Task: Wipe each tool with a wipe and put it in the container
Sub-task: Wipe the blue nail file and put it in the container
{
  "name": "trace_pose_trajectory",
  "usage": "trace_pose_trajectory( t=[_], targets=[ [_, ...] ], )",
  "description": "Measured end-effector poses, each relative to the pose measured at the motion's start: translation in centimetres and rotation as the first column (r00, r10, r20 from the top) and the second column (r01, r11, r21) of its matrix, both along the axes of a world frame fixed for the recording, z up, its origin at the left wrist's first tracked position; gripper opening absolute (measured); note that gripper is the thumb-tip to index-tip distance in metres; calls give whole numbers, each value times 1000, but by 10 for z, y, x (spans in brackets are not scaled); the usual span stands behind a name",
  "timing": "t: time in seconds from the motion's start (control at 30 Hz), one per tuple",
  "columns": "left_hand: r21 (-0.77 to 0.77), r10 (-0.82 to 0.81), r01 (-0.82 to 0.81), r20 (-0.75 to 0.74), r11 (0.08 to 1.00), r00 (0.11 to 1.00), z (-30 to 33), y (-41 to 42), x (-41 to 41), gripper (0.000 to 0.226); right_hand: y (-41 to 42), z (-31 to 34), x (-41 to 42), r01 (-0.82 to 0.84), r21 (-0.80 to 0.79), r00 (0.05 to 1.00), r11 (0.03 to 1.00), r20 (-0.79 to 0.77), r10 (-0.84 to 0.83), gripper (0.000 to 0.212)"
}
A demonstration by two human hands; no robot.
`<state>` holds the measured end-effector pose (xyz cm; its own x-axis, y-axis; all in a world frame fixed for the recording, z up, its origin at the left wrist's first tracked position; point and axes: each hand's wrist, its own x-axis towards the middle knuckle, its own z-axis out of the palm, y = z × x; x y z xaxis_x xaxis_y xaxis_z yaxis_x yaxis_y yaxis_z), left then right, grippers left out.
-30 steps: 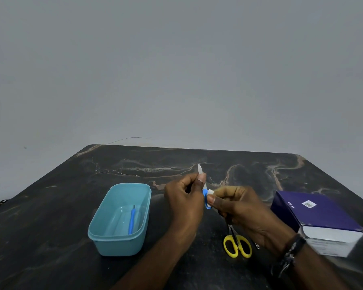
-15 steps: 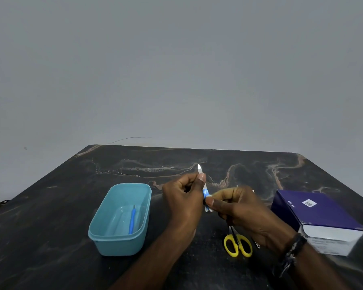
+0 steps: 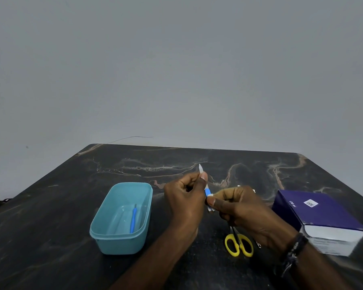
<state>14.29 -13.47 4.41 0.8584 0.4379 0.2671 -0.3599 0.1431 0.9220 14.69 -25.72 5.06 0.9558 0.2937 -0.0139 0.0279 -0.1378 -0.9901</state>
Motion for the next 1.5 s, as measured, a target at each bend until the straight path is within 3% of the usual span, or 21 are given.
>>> trace_pose_trajectory(
  t=[0.17,0.33,0.57,0.93,1.1,1.37,1.5],
  targets=[
    [16,-40,40,-23,999,999,-1,-1,0,23,-2,0,1,33,1,999,999,17,-33,21],
    [53,-71,73,-40,996,997,-5,-1,-1,4,2,-2,1,85,67,995,994,49,-88,23],
    [-17,-28,27,-33,999,999,2,2,0,24,-3,4,-1,-58,4,998,998,-21,58,25],
    [8,-70,70,-63,998,996,-4,-2,-1,4,2,3,0,75,61,997,995,6,-76,24],
    [-43,-42,39,-62,998,997,-2,0,1,10,-1,7,-4,-50,3,998,999,-48,50,26],
    [37,-86,88,-72,995,994,-4,-3,-3,24,1,4,0,64,73,998,995,-4,-64,20],
    [5,-72,72,-85,997,994,-2,0,-2,23,0,2,-1,-18,45,1000,999,-22,19,22]
  ],
)
